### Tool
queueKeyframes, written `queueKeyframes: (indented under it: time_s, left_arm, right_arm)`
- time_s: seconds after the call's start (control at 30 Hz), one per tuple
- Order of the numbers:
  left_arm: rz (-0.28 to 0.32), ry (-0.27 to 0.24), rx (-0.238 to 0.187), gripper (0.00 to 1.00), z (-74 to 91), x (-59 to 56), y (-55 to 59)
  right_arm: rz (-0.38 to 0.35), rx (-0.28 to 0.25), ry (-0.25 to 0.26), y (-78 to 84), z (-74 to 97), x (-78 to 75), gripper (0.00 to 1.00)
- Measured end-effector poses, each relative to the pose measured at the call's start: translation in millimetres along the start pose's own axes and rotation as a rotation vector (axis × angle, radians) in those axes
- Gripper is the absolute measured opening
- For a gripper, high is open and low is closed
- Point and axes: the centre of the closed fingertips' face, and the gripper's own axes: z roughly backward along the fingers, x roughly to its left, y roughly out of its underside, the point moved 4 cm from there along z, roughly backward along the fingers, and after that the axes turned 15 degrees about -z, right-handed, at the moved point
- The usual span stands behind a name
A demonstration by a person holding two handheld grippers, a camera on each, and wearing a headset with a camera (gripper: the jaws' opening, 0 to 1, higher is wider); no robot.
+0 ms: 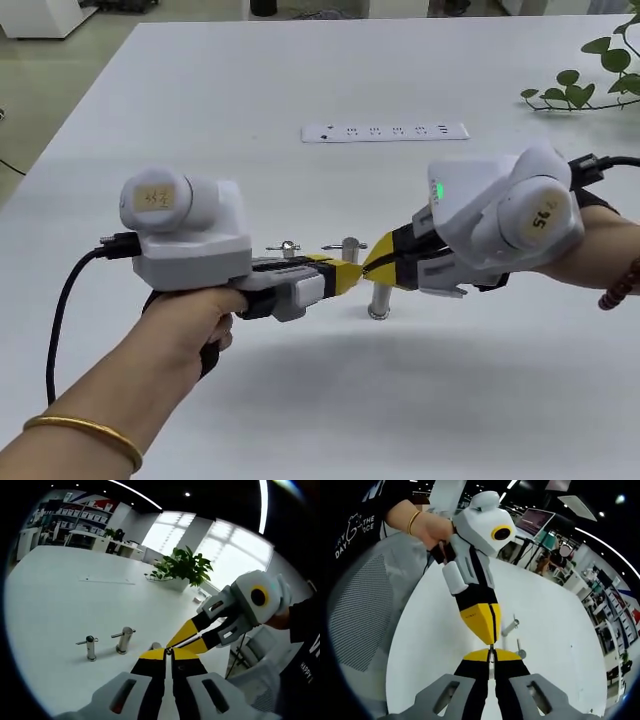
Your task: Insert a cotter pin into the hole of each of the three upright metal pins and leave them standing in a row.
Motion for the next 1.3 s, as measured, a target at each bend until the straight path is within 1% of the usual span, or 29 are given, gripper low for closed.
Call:
queueKeyframes:
  time_s: [0.13, 0.27, 0.33, 0.47, 0.5, 0.53, 0.57, 0.6, 0.77, 0.8, 0.87, 0.93, 1.0, 1.07, 1.1, 1.2, 1.23, 1.3]
  left_arm:
    - [-0.019, 0.003, -0.005, 0.0, 0.1, 0.2, -0.7]
    - [-0.043, 0.002, -0.007, 0.0, 0.0, 0.5, -0.4]
    - [-0.05, 0.0, -0.01, 0.0, 0.1, 1.2, -0.4]
    - [-0.073, -0.006, -0.018, 0.0, 3.0, 3.9, 0.5]
    - [-0.083, -0.006, -0.021, 0.0, 4.7, 4.7, 1.0]
    - [-0.089, -0.006, -0.022, 0.0, 5.8, 5.0, 1.5]
    - [-0.096, -0.006, -0.024, 0.0, 7.0, 5.4, 2.1]
    - [-0.102, -0.004, -0.026, 0.0, 8.9, 5.8, 3.3]
    - [-0.137, 0.002, -0.039, 0.0, 15.2, 7.8, 6.9]
    - [-0.148, 0.006, -0.043, 0.0, 16.3, 7.5, 7.3]
    - [-0.175, 0.018, -0.053, 0.0, 18.6, 6.1, 7.6]
    - [-0.186, 0.033, -0.07, 0.0, 20.7, 4.3, 7.0]
    - [-0.197, 0.054, -0.084, 0.0, 22.1, 1.7, 5.9]
    - [-0.224, 0.062, -0.091, 0.0, 22.9, -0.3, 4.9]
    - [-0.236, 0.074, -0.095, 0.0, 23.4, -2.6, 4.2]
    - [-0.247, 0.096, -0.114, 0.0, 24.5, -6.6, 2.6]
    - [-0.249, 0.11, -0.121, 0.0, 25.1, -8.7, 2.6]
    - [-0.256, 0.131, -0.128, 0.0, 26.0, -12.1, 3.1]
  right_arm:
    - [-0.021, -0.006, -0.001, 0.0, 0.4, 0.4, 0.0]
    - [-0.061, -0.019, -0.004, 0.1, 0.3, 0.5, 0.0]
    - [-0.096, -0.027, -0.009, 1.9, -0.5, -1.2, 0.0]
    - [-0.187, -0.06, -0.02, 5.5, 0.6, -5.7, 0.0]
    - [-0.211, -0.066, -0.021, 6.1, 1.6, -5.3, 0.0]
    - [-0.257, -0.081, -0.033, 6.5, 1.8, -4.7, 0.0]
    - [-0.283, -0.09, -0.042, 6.3, 2.6, -3.2, 0.0]
    - [-0.327, -0.103, -0.047, 6.8, 2.9, -2.8, 0.0]
    - [-0.456, -0.126, -0.079, 10.8, 3.5, 0.9, 0.04]
    - [-0.494, -0.136, -0.095, 11.1, 3.4, 2.8, 0.04]
    - [-0.53, -0.151, -0.12, 10.9, 3.2, 5.3, 0.06]
    - [-0.568, -0.168, -0.15, 10.9, 3.4, 8.9, 0.06]
    - [-0.596, -0.176, -0.174, 12.9, 3.1, 11.8, 0.07]
    - [-0.599, -0.179, -0.171, 15.2, 2.8, 11.8, 0.07]
    - [-0.603, -0.187, -0.179, 15.9, 3.4, 13.1, 0.07]
    - [-0.629, -0.217, -0.216, 13.3, 5.7, 17.1, 0.07]
    - [-0.636, -0.223, -0.222, 12.7, 6.4, 18.1, 0.07]
    - [-0.628, -0.226, -0.227, 12.5, 7.3, 19.3, 0.07]
